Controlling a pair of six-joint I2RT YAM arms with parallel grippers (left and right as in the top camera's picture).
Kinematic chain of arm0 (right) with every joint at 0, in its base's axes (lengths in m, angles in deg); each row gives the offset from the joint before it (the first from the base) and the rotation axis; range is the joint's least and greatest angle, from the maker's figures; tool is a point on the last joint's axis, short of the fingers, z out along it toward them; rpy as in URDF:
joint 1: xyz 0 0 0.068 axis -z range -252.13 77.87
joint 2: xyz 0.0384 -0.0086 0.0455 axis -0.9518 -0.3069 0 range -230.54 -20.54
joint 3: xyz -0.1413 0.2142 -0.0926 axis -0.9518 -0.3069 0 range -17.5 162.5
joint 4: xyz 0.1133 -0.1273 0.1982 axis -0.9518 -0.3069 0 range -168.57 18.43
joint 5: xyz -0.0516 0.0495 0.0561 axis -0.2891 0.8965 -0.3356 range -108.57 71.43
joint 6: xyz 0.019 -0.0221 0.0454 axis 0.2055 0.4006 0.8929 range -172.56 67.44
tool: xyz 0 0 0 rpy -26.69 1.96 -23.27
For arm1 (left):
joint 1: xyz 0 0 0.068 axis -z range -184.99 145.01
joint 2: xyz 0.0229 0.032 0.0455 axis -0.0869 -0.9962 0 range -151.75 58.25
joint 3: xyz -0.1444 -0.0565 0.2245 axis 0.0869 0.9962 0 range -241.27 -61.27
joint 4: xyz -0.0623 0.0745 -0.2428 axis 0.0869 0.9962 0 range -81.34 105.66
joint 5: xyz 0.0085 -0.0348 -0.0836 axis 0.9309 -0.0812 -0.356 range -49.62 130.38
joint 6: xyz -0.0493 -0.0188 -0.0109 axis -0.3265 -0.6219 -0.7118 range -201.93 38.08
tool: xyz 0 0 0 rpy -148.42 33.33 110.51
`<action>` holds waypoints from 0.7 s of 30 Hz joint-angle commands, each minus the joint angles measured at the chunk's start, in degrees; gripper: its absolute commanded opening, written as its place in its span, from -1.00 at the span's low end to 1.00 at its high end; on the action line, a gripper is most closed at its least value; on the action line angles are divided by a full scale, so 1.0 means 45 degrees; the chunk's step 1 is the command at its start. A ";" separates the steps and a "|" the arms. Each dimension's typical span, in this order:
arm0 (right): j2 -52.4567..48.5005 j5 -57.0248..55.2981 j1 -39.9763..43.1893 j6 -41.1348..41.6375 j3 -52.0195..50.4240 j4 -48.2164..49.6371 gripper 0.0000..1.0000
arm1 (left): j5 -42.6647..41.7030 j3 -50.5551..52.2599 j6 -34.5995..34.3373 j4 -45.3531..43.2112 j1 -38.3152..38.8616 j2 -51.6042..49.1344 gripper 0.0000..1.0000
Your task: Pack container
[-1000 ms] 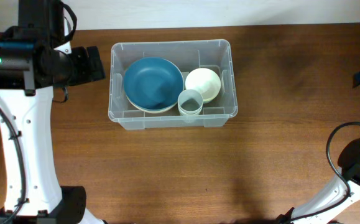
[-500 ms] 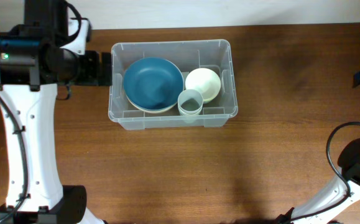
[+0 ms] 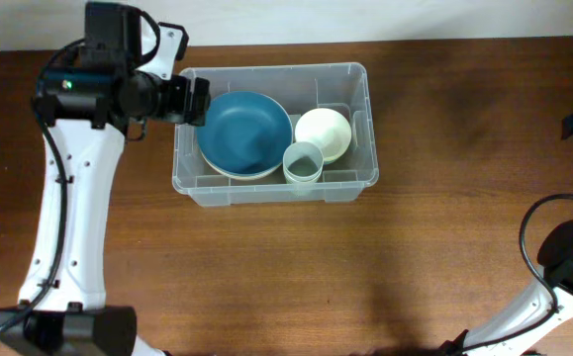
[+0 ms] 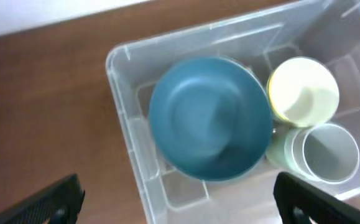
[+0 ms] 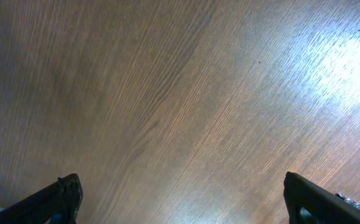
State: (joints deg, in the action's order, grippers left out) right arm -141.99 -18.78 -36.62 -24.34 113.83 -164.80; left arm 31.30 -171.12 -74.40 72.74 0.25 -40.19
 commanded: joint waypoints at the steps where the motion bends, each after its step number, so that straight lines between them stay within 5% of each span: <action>1: 0.0238 -0.0204 0.0029 -0.0083 -0.0068 0.0005 0.98 | -0.0612 0.1608 0.0257 -0.1098 0.0005 0.1685 0.99; 9: 0.0238 -0.0204 0.0029 -0.0083 -0.0068 0.0005 0.98 | -0.0151 0.7451 0.0257 -0.5668 0.0005 0.4969 1.00; 21: 0.0238 -0.0204 0.0029 -0.0087 -0.0068 0.0005 0.98 | -0.0034 1.7636 0.0262 -1.5888 -0.0005 1.1268 1.00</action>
State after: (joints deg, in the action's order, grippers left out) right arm -141.99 -18.78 -36.62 -24.34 113.83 -164.78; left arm 30.93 -98.90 -73.91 5.57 0.25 4.93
